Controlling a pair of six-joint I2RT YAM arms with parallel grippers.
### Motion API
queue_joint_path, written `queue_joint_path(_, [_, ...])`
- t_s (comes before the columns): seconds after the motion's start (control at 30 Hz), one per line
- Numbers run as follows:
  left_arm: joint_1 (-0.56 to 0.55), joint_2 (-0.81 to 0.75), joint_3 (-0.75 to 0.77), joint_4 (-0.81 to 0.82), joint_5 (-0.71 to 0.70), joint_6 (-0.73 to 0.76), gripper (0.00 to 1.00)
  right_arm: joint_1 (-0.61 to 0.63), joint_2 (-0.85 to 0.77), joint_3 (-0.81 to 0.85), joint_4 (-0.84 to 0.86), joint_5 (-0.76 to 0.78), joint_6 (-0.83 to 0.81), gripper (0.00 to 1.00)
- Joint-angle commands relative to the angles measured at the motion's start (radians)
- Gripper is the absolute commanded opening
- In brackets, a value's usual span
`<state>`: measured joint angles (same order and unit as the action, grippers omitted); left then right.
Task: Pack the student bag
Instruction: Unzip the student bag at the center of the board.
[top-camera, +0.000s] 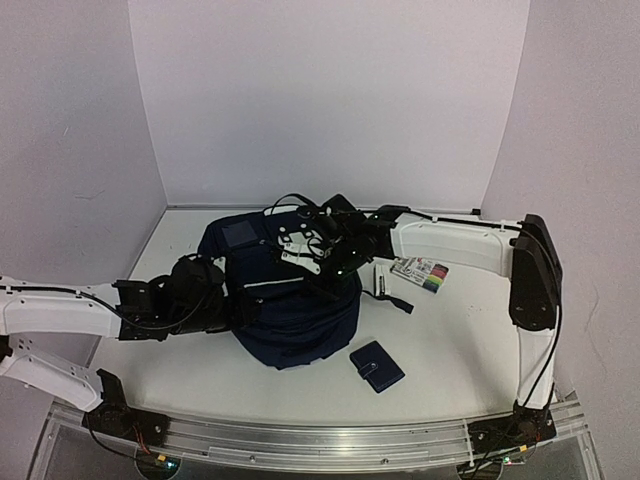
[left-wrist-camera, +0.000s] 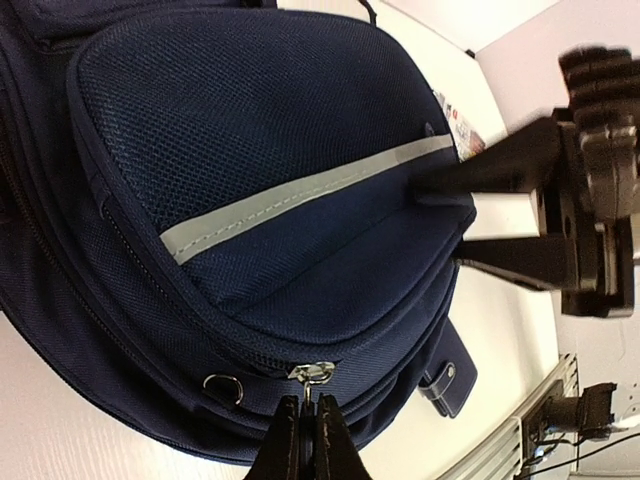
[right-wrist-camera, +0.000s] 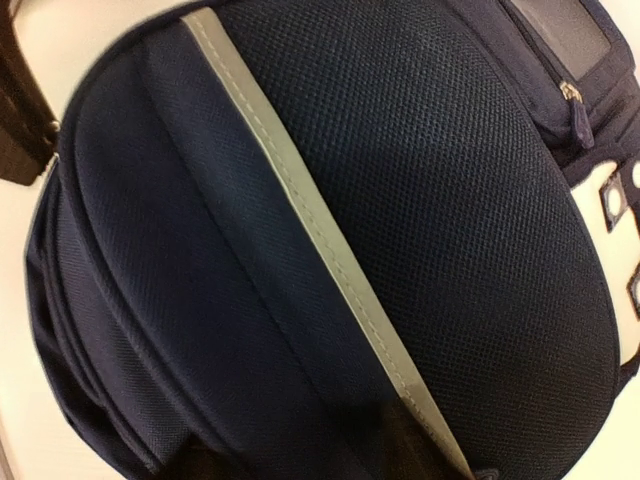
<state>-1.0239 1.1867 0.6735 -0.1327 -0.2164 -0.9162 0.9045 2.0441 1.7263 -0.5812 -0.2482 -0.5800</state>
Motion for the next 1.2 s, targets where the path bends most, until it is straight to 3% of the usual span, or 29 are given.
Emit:
queue_joint_path(0.0, [0.022,-0.056,0.013,-0.095,-0.089,-0.062,0.00,-0.004,-0.025,-0.022,0.054,0.112,-0.004,0.06])
queue_joint_path(0.07, [0.036,-0.056,0.023,-0.172,-0.129,-0.108,0.00,-0.004,-0.049,-0.033,0.054,0.110,0.006,0.00])
queue_joint_path(0.23, [0.098,-0.086,0.019,-0.370,-0.202,-0.238,0.00,-0.004,-0.104,-0.058,0.053,0.144,0.000,0.00])
queue_joint_path(0.4, [0.180,-0.168,-0.012,-0.401,-0.241,-0.228,0.00,-0.005,-0.144,-0.069,0.054,0.147,-0.003,0.00])
queue_joint_path(0.57, [0.262,-0.203,-0.014,-0.362,-0.257,-0.107,0.01,-0.006,-0.162,-0.061,0.054,0.151,-0.016,0.00])
queue_joint_path(0.73, [0.277,-0.103,0.067,-0.356,-0.116,0.161,0.03,-0.006,-0.158,-0.019,0.052,0.169,-0.020,0.00])
queue_joint_path(0.87, [0.277,-0.004,0.150,-0.472,-0.026,0.308,0.00,-0.015,-0.148,0.018,0.052,0.177,-0.019,0.00])
queue_joint_path(1.17, [0.278,-0.053,0.180,-0.587,0.013,0.422,0.00,-0.029,-0.165,-0.016,0.052,0.207,-0.060,0.00])
